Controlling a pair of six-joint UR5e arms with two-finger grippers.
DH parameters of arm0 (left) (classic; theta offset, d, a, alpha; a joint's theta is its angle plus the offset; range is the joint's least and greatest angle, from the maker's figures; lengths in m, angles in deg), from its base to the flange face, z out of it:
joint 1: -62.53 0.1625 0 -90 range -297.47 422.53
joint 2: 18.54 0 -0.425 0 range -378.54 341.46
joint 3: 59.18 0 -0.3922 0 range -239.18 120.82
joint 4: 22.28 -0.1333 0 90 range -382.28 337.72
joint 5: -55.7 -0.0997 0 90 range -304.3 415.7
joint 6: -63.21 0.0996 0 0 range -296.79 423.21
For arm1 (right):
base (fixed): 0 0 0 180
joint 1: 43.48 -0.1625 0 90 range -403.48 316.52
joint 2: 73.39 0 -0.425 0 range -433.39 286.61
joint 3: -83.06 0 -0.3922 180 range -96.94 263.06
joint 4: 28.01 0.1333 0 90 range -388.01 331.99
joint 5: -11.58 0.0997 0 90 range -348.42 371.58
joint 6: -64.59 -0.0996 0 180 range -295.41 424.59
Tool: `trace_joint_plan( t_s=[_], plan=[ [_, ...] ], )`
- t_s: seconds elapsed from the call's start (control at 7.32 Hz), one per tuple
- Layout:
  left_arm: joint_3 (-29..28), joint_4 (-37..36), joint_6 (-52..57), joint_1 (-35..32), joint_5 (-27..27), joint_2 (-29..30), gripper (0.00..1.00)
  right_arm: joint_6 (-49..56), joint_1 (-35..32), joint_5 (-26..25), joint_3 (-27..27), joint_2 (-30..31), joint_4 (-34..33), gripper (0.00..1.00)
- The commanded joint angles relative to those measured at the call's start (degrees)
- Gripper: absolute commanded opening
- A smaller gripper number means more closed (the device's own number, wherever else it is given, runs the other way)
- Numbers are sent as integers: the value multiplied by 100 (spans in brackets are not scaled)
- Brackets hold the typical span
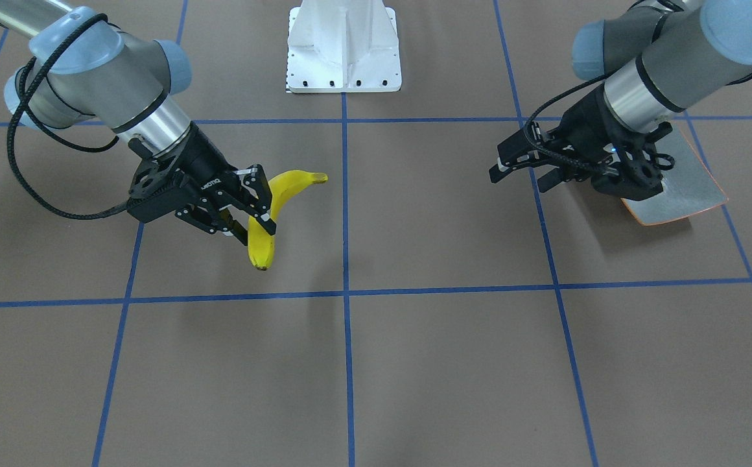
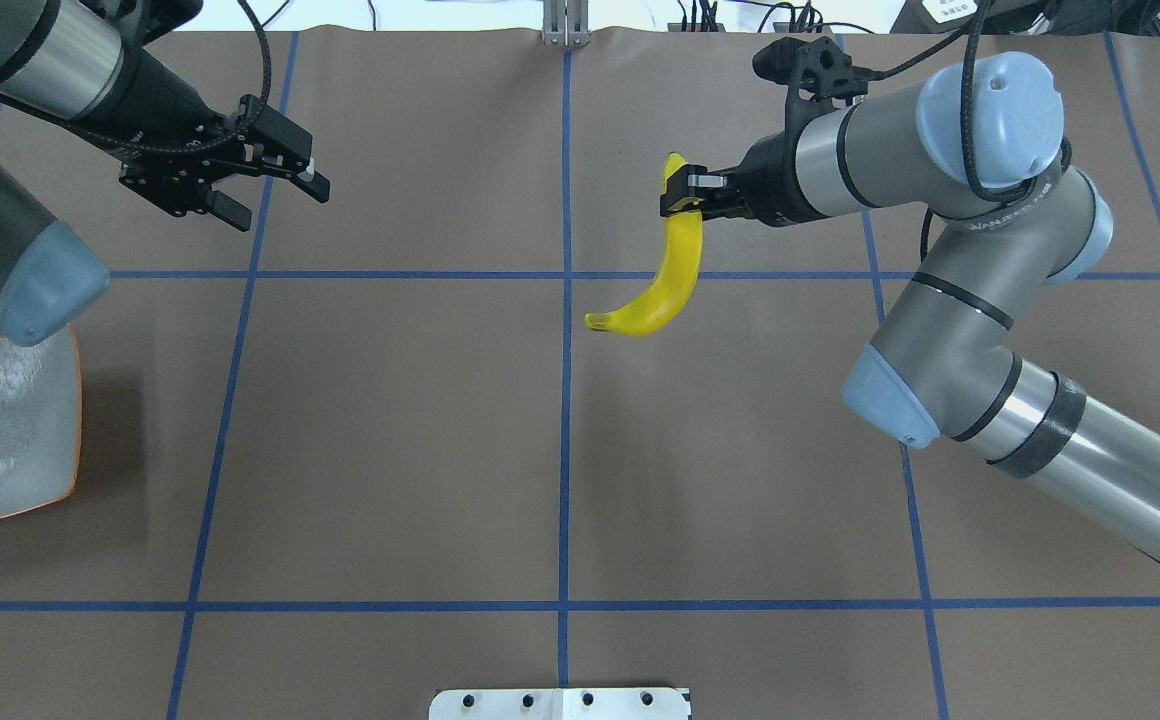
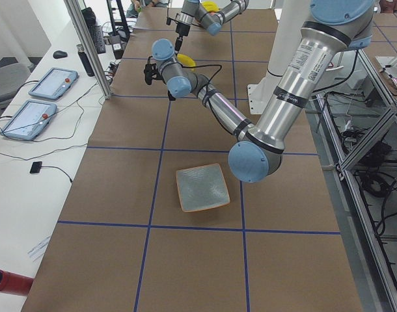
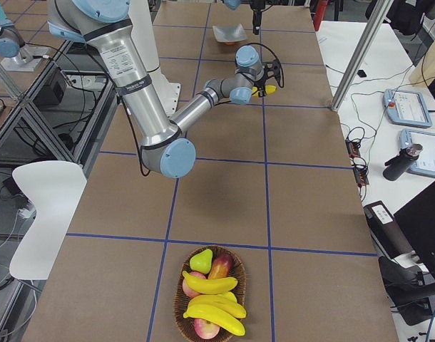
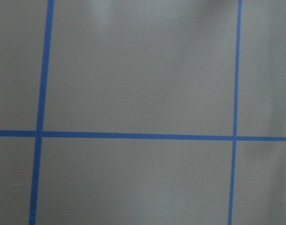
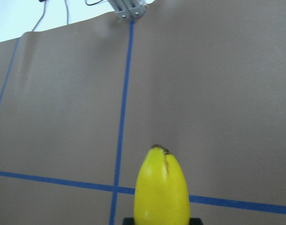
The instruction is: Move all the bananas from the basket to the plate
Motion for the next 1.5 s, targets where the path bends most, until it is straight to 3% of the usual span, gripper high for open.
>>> trace_joint_plan(
  t_s=[0.0,0.14,0.68,1.37],
  plan=[
    [-34,623,-164,244,177,60,99,-425,527,-536,64,-207,875,0],
    [-77,1026,-173,402,185,86,99,-444,764,-835,125,-383,1053,0],
    [-95,2135,-165,798,168,87,99,-602,1012,-890,477,-498,2239,0],
    [-403,3270,-164,1079,159,95,98,-1006,1100,-890,539,-736,2645,0]
  ],
)
